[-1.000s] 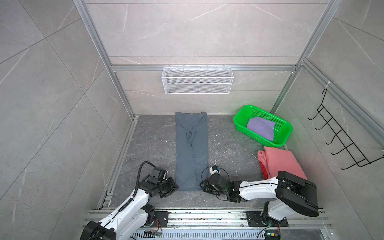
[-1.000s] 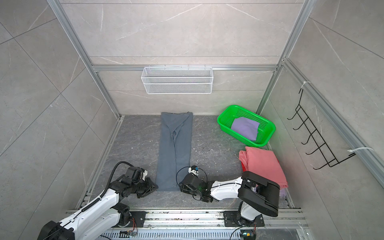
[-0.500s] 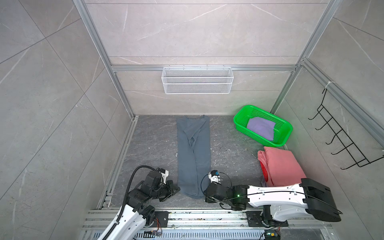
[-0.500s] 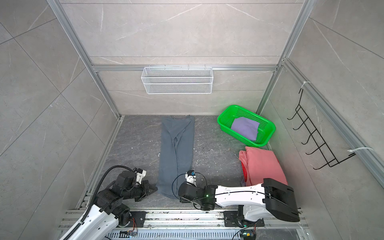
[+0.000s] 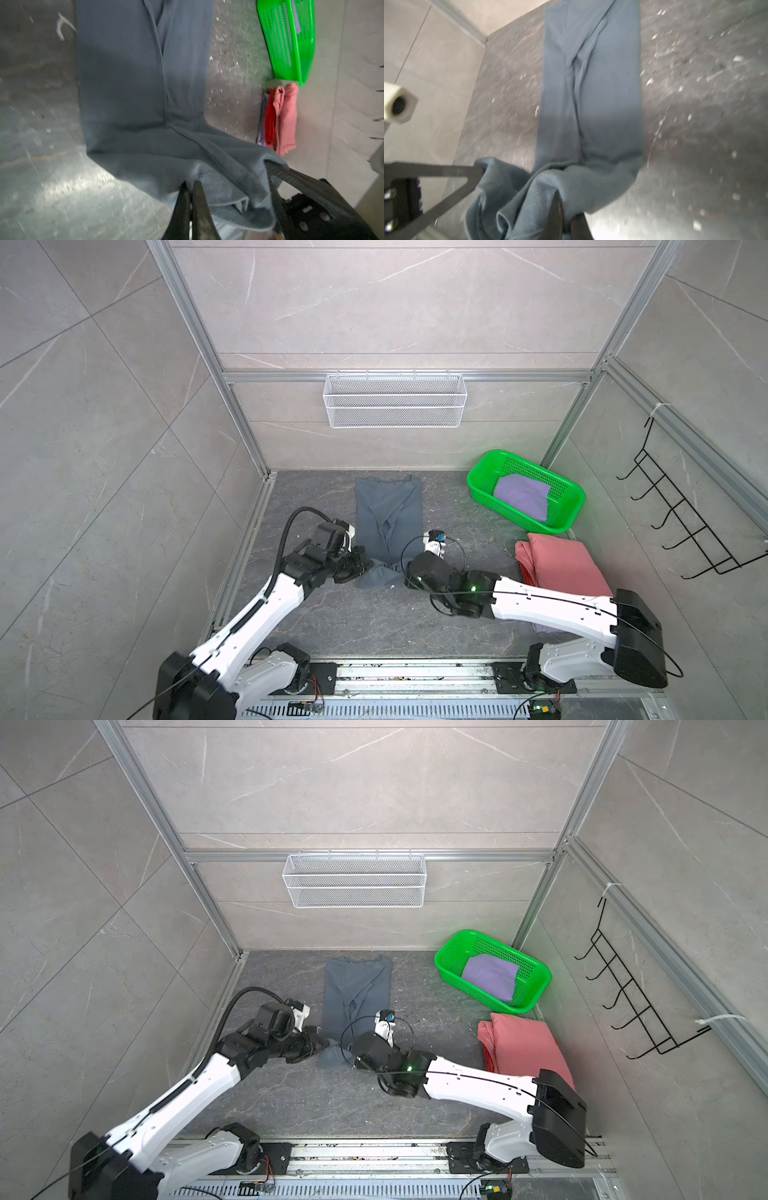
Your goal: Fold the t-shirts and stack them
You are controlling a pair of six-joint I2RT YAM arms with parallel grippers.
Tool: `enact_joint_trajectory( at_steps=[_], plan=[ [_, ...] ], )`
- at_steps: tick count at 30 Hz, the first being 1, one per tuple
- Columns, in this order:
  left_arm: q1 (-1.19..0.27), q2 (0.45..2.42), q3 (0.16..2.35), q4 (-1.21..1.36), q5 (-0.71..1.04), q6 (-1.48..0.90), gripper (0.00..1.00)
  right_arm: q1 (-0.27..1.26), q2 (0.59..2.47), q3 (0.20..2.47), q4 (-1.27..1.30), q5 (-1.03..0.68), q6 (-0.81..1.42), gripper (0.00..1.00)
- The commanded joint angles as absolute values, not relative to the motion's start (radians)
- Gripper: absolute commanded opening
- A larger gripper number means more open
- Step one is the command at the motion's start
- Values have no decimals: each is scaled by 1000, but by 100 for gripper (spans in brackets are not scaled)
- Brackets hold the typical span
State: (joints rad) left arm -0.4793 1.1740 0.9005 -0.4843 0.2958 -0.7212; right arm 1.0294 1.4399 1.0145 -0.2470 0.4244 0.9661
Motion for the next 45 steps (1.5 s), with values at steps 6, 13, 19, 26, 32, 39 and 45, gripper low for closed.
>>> enact_joint_trajectory(
  at_steps=[6, 13, 19, 26, 32, 39, 45],
  plan=[
    [-323, 1489, 1099, -332, 273, -585, 0, 822, 1709, 1176, -157, 232, 844, 1],
    [-227, 1718, 1196, -287, 375, -586, 0, 700, 1868, 1249, -118, 146, 879, 2],
    [-180, 1844, 1295, -270, 421, -600, 0, 622, 1975, 1338, -57, 74, 864, 14],
    [-133, 1835, 1413, -293, 420, -612, 49, 557, 1914, 1402, -64, 32, 798, 56],
    [-133, 1645, 1319, -360, 391, -574, 59, 557, 1743, 1299, -174, -10, 726, 56],
    [-152, 1388, 991, -360, 389, -596, 73, 592, 1503, 940, -109, -94, 827, 58],
    [-225, 1271, 719, -307, 391, -669, 75, 666, 1443, 737, -16, -123, 922, 61]
  ],
)
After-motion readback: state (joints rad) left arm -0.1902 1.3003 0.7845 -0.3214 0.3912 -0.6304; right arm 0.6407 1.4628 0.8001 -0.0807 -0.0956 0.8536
